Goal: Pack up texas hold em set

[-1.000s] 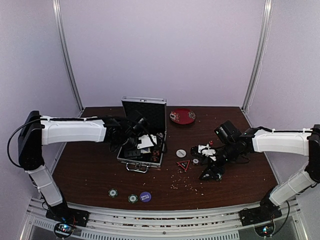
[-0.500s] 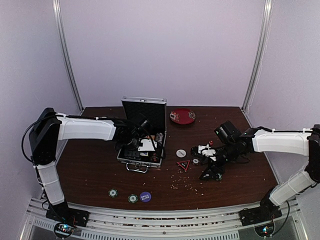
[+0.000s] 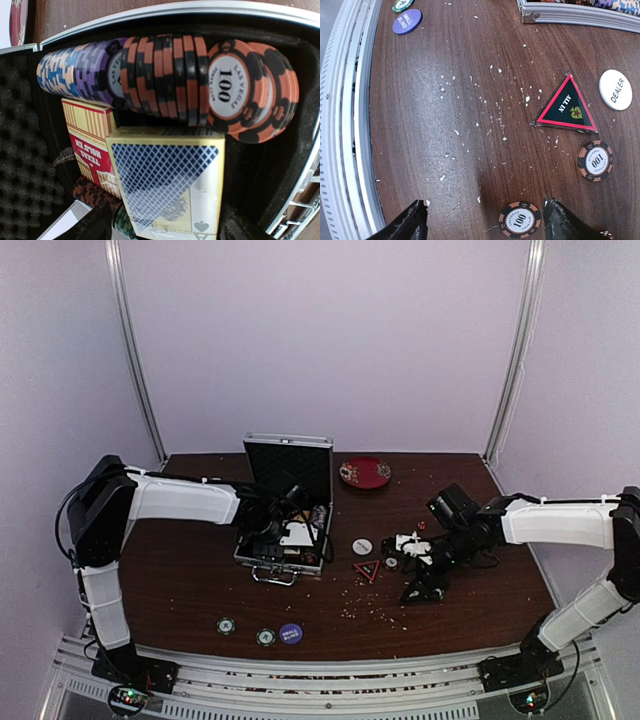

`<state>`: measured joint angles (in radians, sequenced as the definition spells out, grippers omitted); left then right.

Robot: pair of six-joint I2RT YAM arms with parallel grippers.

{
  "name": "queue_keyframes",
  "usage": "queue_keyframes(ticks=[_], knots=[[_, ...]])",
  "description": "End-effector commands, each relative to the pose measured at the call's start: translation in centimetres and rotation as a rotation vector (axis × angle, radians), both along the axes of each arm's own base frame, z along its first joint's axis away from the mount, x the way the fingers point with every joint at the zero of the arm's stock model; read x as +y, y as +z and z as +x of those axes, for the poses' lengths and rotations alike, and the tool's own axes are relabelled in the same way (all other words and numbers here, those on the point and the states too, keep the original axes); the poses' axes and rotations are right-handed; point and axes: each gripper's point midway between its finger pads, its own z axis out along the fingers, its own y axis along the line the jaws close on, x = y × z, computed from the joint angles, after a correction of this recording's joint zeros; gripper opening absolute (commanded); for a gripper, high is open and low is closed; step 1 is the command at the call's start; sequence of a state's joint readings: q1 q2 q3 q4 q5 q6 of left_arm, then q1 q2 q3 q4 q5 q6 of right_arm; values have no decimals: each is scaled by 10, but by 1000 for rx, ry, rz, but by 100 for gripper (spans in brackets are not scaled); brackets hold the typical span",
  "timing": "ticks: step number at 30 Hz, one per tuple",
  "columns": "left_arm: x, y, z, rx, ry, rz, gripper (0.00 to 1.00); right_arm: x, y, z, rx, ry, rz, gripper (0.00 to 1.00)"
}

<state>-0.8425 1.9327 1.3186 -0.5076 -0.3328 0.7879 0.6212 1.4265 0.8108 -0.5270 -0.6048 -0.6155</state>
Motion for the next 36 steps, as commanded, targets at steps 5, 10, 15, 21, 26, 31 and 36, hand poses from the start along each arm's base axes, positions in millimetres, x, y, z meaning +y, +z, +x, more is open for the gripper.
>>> queue_keyframes(ticks=[5,10,15,21,26,31,36], knots=[[5,32,-3,16,26,-18,78,-1,-1,2,2,11,-16,79],[8,81,-3,-30,70,-143,79,-2,-1,1,5,13,-19,79],[8,106,48,-190,303,-310,72,-1,-2,4,1,9,-23,79],[9,78,89,-146,537,-348,35,-3,-3,7,-10,-14,-34,78],[2,54,92,-100,534,-336,21,-6,-2,10,-25,-29,-38,78],[-1,31,81,-27,509,-321,19,-7,-3,11,-28,-35,-44,78],[-9,13,64,38,465,-317,18,-7,-6,11,-20,-30,-50,77]])
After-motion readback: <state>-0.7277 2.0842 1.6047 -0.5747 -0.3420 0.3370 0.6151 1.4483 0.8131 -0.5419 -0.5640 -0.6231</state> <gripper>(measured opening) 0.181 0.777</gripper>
